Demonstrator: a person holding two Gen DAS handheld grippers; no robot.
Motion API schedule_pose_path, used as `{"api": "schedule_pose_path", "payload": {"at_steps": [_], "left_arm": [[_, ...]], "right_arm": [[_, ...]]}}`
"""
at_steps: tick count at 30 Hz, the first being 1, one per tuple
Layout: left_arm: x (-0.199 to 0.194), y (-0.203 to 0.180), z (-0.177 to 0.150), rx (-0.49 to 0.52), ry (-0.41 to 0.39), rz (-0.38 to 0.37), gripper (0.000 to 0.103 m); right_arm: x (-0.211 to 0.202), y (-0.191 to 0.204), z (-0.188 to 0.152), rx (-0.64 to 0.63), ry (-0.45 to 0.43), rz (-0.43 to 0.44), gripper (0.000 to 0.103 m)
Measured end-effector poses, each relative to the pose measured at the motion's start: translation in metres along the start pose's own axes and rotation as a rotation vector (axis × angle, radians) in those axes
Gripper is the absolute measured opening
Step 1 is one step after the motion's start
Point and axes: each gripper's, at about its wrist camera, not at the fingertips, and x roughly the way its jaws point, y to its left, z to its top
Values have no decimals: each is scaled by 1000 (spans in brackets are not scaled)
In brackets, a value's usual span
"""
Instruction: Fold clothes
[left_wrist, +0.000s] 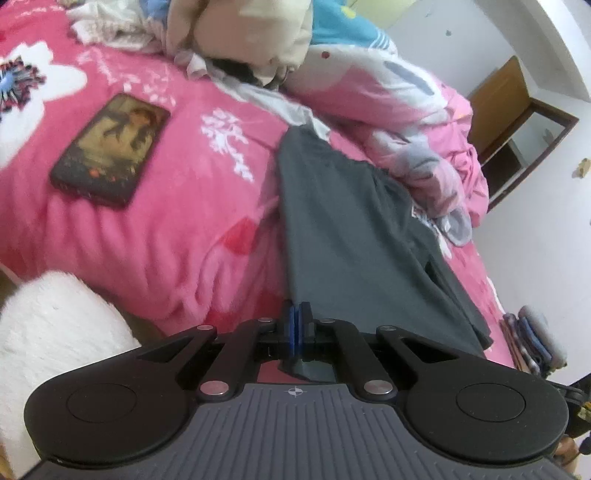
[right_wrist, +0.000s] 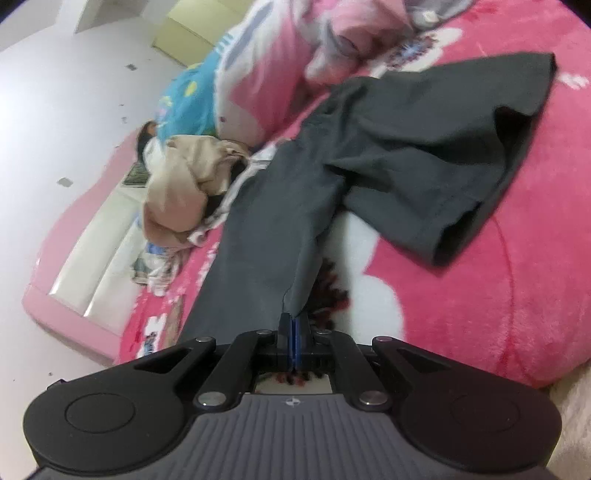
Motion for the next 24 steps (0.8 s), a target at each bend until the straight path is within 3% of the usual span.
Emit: {"api": "schedule_pose_path", "payload": {"at_steps": [2, 5, 7, 9, 11, 12, 13, 14, 19, 24], "left_arm": [[3, 1, -2, 18, 21, 21, 0], [29, 15, -12, 17, 117, 113, 4], [29, 20, -15, 8, 110, 146, 6], [21, 22, -12, 11, 69, 159, 8], [11, 23, -6, 22, 19, 166, 9], [7, 21, -1, 36, -7, 177, 9], [4, 15, 3, 59, -27, 177, 9], [2, 10, 7, 83, -48, 177, 9], [26, -55, 12, 278, -35, 43, 18], [82, -155, -10, 599, 56, -133, 29]], "right_arm": [[1, 1, -1, -5, 12, -7, 1], [26, -18, -10, 58, 113, -73, 4], [35, -28, -14, 91, 145, -122, 4], [27, -28, -13, 97, 126, -108, 7], [14, -28, -10, 90, 88, -106, 20], [5, -29, -7, 80, 59, -112, 36], [-3, -30, -5, 70, 30, -117, 43], [-12, -30, -2, 60, 1, -123, 42], [-50, -65, 30, 141, -152, -163, 43], [-72, -105, 72, 203, -280, -252, 43]]}}
